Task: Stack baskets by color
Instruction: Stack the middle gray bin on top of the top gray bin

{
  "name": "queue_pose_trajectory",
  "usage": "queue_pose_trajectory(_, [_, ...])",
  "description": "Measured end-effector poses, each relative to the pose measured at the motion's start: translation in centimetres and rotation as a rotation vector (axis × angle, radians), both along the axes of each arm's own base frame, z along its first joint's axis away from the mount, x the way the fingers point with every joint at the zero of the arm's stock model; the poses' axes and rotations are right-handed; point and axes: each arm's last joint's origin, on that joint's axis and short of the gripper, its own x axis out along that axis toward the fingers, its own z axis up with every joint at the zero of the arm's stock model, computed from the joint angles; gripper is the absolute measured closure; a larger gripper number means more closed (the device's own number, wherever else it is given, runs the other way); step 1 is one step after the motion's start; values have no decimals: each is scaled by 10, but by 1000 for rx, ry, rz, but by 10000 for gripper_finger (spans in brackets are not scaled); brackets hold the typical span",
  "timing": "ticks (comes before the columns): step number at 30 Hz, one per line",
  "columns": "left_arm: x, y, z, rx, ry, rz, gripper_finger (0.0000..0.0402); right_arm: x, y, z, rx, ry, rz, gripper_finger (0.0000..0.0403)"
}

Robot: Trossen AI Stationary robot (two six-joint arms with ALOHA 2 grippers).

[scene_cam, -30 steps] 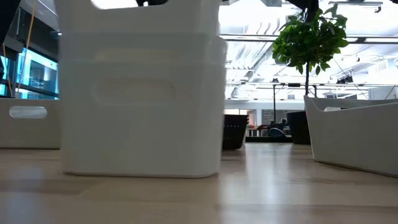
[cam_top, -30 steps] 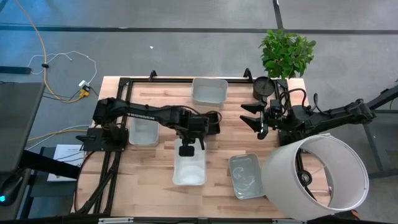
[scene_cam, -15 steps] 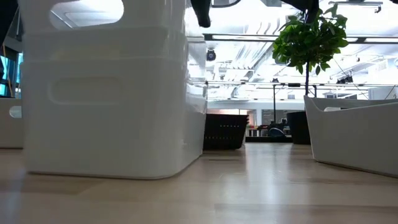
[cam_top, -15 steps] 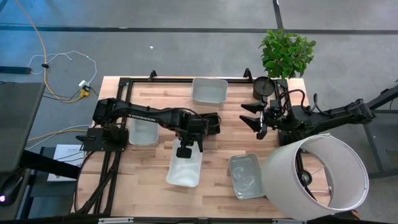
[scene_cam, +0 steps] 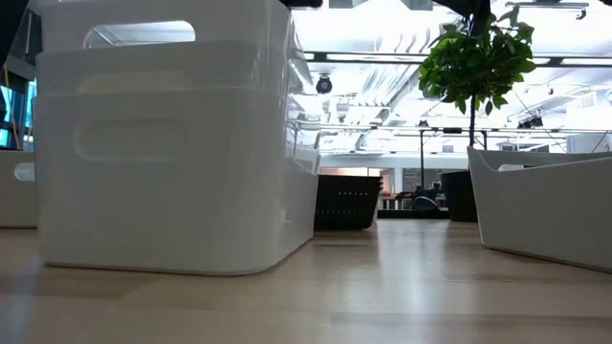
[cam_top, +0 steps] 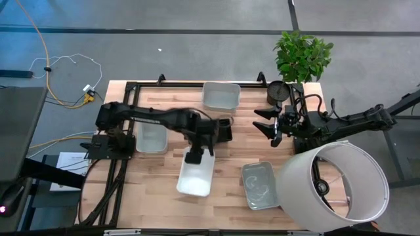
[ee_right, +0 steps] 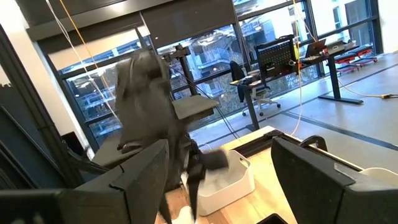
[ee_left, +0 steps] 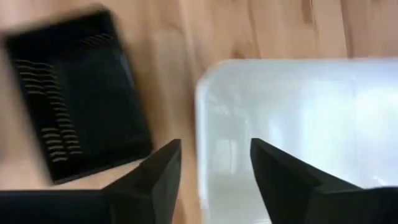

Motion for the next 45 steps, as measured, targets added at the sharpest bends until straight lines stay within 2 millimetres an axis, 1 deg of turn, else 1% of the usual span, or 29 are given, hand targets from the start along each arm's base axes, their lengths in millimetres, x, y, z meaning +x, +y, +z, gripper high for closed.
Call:
queue_pose_trajectory(2, [-5,9,19,6,-51,34,209,0,0,0,1,0,2,133])
queue_pose_trajectory(4, [-20,19,35,0,-67,93,202,0,0,0,3,-3,2,133])
queue_pose_trajectory(6, [-31,27,53,-8,-140,165,200,0,0,0,3,0,2,133])
queue_pose_trajectory(8, [-49,33,69,-16,-198,226,202,0,0,0,11,-3,4,133])
queue_pose_trajectory(10, [-65,34,85,-21,-349,272,205,0,0,0,19,-3,5,133])
queue_pose_trajectory(12, [-87,32,90,-32,-474,316,209,0,0,0,26,-5,7,133])
queue_pose_trajectory(14, [-106,28,94,-51,-660,345,212,0,0,0,26,-3,7,133])
queue_pose_trajectory(18, [-146,18,78,-97,-943,381,215,0,0,0,26,-2,4,133])
queue_pose_trajectory(22, [-181,10,45,-134,-1180,466,215,0,0,0,27,-5,1,133])
queue_pose_trajectory(24, [-195,8,28,-150,-1262,509,215,0,0,0,26,-5,1,133])
queue_pose_trajectory(27, [-212,5,7,-174,-1321,537,215,0,0,0,26,-5,1,133])
queue_pose_trajectory(30, [-222,3,-3,-191,-1349,539,216,0,0,0,25,-3,1,133])
queue_pose_trajectory(33, [-228,2,-4,-175,-1363,525,216,0,0,0,25,-2,1,133])
queue_pose_trajectory(36, [-229,2,-3,-148,-1375,506,216,0,0,-1,25,-1,1,133])
queue_pose_trajectory(45, [-228,2,-4,-148,-1361,497,216,0,0,-1,25,-1,1,133])
